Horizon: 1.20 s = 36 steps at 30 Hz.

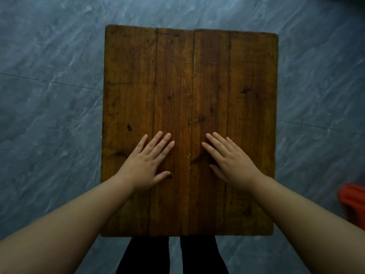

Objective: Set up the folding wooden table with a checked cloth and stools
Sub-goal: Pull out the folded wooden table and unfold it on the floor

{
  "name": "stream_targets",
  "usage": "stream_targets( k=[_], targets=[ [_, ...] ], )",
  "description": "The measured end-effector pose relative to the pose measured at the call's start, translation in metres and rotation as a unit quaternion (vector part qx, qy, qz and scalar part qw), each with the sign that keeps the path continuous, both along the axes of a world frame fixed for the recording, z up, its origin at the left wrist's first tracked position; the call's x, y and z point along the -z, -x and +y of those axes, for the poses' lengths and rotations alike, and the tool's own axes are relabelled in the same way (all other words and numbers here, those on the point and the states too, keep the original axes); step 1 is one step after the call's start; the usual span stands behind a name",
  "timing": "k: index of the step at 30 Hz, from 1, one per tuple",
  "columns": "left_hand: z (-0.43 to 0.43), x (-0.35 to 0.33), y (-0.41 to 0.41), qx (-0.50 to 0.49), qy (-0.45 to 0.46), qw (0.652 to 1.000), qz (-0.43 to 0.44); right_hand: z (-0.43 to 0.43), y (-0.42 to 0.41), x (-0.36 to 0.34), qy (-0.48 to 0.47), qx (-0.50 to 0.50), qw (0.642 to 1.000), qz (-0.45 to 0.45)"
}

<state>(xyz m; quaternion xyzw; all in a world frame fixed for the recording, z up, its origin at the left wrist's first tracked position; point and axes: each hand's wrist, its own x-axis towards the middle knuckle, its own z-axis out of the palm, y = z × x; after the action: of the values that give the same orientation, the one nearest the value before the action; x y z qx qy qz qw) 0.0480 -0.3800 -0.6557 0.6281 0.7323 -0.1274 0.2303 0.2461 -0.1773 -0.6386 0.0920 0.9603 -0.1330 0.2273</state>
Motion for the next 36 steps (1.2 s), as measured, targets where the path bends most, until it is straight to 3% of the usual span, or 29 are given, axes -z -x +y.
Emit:
stream_targets(
  k=[3,5,7,9,11,12,27,32,36],
  targets=[
    [-0.007,0.000,0.002,-0.047,-0.024,0.998,0.018,0.002,-0.005,0.000,-0.015,0.072,0.996,0.045],
    [-0.015,-0.004,0.006,-0.203,-0.053,0.977,0.032,0.011,-0.013,-0.001,-0.056,0.225,0.970,0.076],
    [-0.022,-0.008,0.010,-0.416,-0.043,0.908,0.016,0.022,-0.022,-0.001,-0.073,0.421,0.901,0.070],
    [-0.020,-0.011,0.015,-0.565,-0.004,0.824,-0.036,0.029,-0.029,0.003,-0.027,0.595,0.803,0.031],
    [-0.015,-0.012,0.019,-0.599,-0.001,0.797,-0.075,0.030,-0.034,0.008,0.046,0.687,0.726,0.007],
    [-0.014,-0.011,0.021,-0.593,-0.007,0.801,-0.079,0.029,-0.036,0.011,0.068,0.700,0.711,0.005],
    [-0.008,-0.009,0.046,-0.528,-0.024,0.847,-0.060,0.005,-0.041,0.019,0.033,0.717,0.696,0.024],
    [-0.007,-0.017,0.049,-0.517,0.023,0.853,-0.067,0.007,-0.033,0.006,0.021,0.695,0.718,-0.028],
    [0.012,-0.052,0.060,-0.469,-0.002,0.881,-0.066,0.009,-0.010,-0.041,0.028,0.617,0.786,0.019]
  ],
)
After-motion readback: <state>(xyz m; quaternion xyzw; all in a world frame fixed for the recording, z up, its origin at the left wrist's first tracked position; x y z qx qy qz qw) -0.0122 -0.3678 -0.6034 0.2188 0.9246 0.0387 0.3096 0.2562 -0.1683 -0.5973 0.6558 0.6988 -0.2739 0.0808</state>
